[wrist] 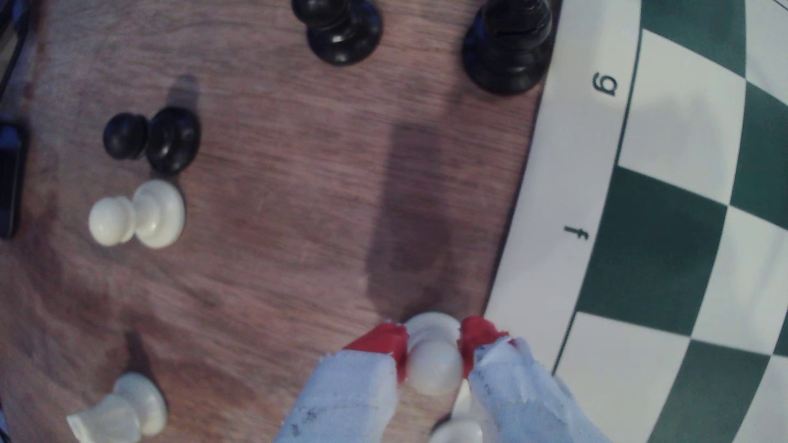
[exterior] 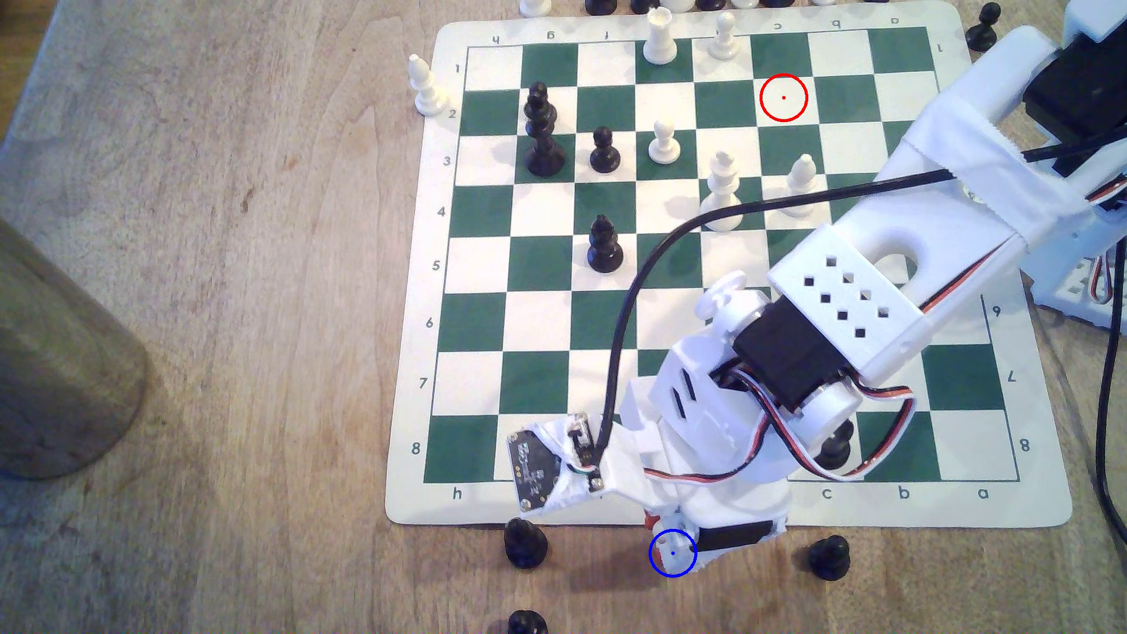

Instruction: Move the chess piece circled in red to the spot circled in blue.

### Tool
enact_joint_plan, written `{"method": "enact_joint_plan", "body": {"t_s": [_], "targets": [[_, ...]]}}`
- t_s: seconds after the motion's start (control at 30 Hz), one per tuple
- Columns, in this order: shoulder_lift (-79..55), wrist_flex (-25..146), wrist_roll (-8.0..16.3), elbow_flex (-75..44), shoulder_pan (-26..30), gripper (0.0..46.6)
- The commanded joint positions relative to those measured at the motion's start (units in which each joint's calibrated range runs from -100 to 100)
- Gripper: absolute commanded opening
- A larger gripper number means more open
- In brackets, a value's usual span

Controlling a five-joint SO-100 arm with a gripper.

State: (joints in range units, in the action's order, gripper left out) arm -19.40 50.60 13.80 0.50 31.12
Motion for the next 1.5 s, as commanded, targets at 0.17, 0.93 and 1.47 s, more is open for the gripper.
{"method": "enact_joint_plan", "body": {"t_s": [0.17, 0.93, 1.47], "targets": [[2.25, -0.97, 0.29, -5.21, 0.28, 0.3], [3.78, 0.26, 0.44, -4.58, 1.85, 0.5], [9.72, 5.09, -1.90, -3.76, -1.67, 20.9]]}}
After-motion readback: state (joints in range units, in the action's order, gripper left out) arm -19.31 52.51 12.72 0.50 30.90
